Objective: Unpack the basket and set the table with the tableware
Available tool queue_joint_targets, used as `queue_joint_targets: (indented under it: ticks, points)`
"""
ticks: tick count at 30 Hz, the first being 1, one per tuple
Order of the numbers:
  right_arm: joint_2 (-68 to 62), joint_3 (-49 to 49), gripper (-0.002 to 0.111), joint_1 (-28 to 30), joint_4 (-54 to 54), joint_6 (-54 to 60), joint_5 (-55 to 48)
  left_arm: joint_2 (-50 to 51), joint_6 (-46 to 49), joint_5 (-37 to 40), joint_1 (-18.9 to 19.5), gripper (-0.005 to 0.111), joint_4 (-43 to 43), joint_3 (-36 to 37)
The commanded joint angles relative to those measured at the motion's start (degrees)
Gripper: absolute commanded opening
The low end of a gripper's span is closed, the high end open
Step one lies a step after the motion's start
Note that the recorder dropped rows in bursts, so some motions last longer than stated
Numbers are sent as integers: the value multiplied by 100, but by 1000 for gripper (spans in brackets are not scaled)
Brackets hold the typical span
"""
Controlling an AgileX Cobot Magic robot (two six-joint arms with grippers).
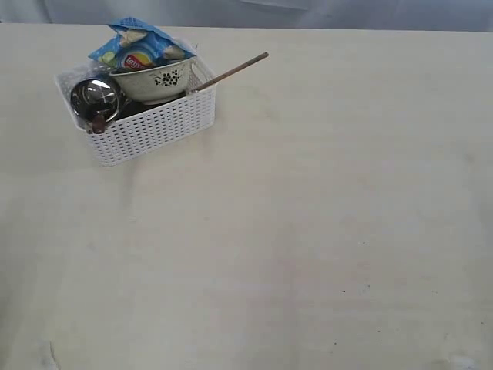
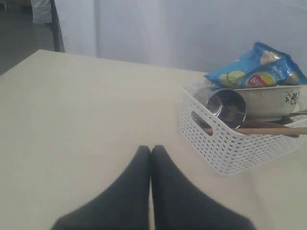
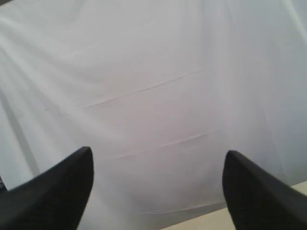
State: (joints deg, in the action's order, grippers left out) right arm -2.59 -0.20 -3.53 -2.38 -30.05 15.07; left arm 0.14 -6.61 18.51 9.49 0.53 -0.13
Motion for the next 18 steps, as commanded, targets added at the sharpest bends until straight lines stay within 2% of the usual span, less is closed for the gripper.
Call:
queue_joint_targets:
  ticks: [1, 4, 10, 18]
  points:
    - [-832, -509, 63, -61, -12, -260, 163, -14, 14, -20, -16, 0, -7, 13]
    - [-1862, -1310, 67, -61, -231, -260, 50, -14, 14, -20, -16, 0, -7, 13]
    - [-4331, -2843, 67, -128, -666, -272, -904, -14, 14, -20, -16, 0, -7, 13]
    - [-6756, -4859, 67, -1272, -838, 373, -2580, -14, 14, -20, -16, 0, -7, 13]
